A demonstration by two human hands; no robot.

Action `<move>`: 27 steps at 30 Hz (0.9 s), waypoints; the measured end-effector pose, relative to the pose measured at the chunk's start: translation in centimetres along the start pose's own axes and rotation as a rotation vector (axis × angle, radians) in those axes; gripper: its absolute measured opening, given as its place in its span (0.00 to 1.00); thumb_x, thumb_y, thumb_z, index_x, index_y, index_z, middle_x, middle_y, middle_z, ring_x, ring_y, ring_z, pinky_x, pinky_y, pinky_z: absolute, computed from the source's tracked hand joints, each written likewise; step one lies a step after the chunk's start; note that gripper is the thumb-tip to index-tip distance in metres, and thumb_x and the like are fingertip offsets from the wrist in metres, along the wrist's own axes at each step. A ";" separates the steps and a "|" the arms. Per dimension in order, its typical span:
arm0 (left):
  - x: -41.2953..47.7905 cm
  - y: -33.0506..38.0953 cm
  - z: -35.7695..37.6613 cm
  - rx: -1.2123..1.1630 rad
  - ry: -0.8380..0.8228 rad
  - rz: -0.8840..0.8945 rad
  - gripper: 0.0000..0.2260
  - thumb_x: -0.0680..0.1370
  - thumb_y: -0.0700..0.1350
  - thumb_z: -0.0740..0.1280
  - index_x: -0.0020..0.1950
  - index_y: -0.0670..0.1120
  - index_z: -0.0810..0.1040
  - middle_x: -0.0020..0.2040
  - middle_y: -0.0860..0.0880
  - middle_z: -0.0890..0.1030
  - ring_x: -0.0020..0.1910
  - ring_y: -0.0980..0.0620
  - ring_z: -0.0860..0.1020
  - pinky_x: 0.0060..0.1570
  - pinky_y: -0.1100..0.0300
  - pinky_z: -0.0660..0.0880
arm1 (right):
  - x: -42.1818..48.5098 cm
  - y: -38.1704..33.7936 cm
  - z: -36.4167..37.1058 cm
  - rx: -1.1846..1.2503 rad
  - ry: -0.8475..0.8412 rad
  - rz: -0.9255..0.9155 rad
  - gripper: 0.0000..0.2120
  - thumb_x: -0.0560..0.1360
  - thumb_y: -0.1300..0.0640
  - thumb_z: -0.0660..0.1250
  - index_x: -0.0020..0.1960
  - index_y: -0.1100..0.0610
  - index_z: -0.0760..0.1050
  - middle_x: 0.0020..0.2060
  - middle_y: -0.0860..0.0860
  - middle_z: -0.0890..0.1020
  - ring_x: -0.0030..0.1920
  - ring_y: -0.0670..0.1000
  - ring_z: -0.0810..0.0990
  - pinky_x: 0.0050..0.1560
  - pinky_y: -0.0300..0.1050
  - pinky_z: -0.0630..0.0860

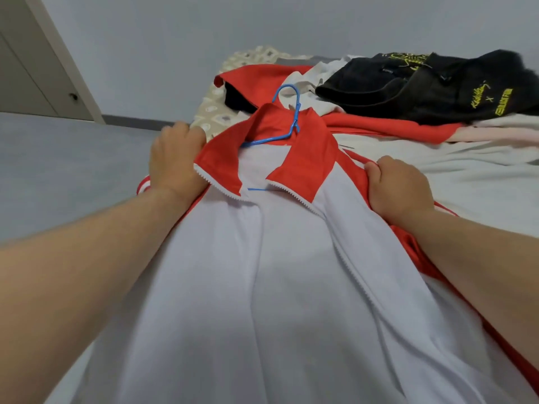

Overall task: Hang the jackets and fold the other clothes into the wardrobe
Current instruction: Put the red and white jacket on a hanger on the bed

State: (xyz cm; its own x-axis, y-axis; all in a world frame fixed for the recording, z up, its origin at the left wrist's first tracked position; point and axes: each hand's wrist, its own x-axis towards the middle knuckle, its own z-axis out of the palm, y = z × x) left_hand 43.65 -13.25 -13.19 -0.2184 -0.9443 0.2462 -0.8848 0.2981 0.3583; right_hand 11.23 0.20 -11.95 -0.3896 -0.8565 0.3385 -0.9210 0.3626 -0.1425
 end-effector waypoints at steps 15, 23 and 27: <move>-28.5 0.2 -7.8 -0.066 -0.253 -0.082 0.28 0.81 0.59 0.46 0.80 0.51 0.57 0.81 0.50 0.54 0.79 0.50 0.51 0.75 0.55 0.44 | -23.5 -0.9 -11.8 0.313 -0.412 -0.060 0.24 0.83 0.54 0.58 0.78 0.57 0.60 0.78 0.52 0.59 0.79 0.50 0.54 0.72 0.31 0.37; -45.4 5.7 -11.6 -0.092 -0.329 -0.046 0.34 0.78 0.62 0.41 0.81 0.48 0.50 0.81 0.50 0.49 0.79 0.54 0.45 0.74 0.60 0.34 | -34.5 -5.6 -18.7 0.469 -0.689 -0.028 0.15 0.80 0.58 0.63 0.66 0.57 0.75 0.71 0.58 0.69 0.72 0.55 0.66 0.63 0.34 0.59; -51.2 7.4 -13.5 -0.139 -0.416 -0.036 0.39 0.72 0.69 0.42 0.80 0.53 0.54 0.81 0.49 0.44 0.79 0.53 0.40 0.74 0.58 0.34 | -37.0 -6.7 -21.9 0.472 -0.658 -0.012 0.15 0.80 0.55 0.60 0.65 0.52 0.77 0.66 0.47 0.76 0.65 0.48 0.74 0.61 0.34 0.65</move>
State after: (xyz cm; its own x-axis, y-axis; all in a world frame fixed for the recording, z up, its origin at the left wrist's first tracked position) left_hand 53.89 39.20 -11.01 -0.3612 -0.9216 -0.1420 -0.8372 0.2535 0.4847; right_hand 31.79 37.51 -3.13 -0.1653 -0.9532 -0.2532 -0.7708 0.2850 -0.5698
